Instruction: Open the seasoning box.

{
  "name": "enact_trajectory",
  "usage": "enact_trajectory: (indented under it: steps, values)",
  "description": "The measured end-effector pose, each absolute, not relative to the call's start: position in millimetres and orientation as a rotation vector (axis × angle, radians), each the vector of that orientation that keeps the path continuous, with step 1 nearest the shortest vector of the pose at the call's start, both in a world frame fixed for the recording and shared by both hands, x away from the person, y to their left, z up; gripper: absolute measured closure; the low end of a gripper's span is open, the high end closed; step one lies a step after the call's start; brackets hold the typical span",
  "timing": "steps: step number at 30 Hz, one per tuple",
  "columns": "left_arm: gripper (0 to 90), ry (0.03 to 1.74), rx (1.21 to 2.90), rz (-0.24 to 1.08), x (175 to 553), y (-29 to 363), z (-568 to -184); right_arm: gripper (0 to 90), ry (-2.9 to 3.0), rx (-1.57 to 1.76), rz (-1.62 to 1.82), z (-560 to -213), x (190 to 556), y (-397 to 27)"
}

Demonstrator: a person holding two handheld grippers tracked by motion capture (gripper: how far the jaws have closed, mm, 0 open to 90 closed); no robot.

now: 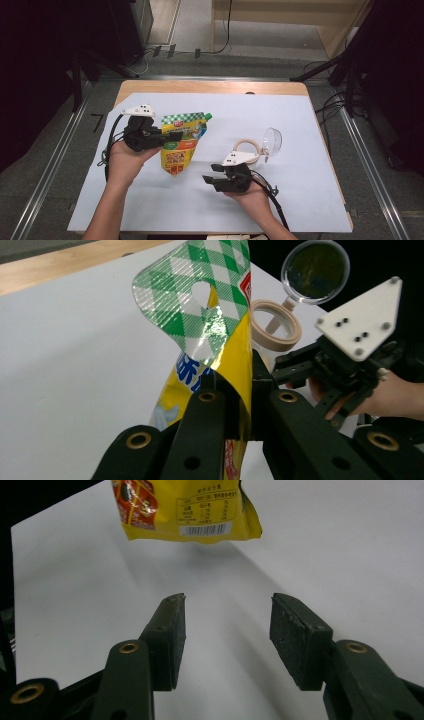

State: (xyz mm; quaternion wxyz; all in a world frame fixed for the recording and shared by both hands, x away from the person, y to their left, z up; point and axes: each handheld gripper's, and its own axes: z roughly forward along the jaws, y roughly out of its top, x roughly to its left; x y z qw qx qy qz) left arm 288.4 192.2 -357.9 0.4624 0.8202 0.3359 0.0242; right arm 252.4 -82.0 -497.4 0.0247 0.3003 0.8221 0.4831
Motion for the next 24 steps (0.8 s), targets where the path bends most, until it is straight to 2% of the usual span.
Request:
enact_trajectory:
  steps: [4,12,17,20,24]
  values:
    - [89.6,0.799,2.018,0.037,285.6,185.4,-354.2,53.6,2.535,0.957,1.477,-501.9,253.9,-79.4]
    - [89.6,0.741,2.019,-0.002,277.7,170.4,-346.5,77.2,2.49,0.969,1.443,-509.5,255.1,-76.7]
    - [89.5,0.689,2.009,-0.028,269.4,159.2,-337.7,83.3,2.477,1.025,1.455,-516.3,256.5,-76.1]
    - [89.5,0.656,2.006,-0.05,265.2,153.7,-333.3,90.0,2.445,1.005,1.453,-517.8,255.5,-75.8]
    - [89.5,0.635,1.991,-0.096,262.1,146.9,-331.8,89.5,2.423,0.993,1.491,-518.7,254.4,-76.6]
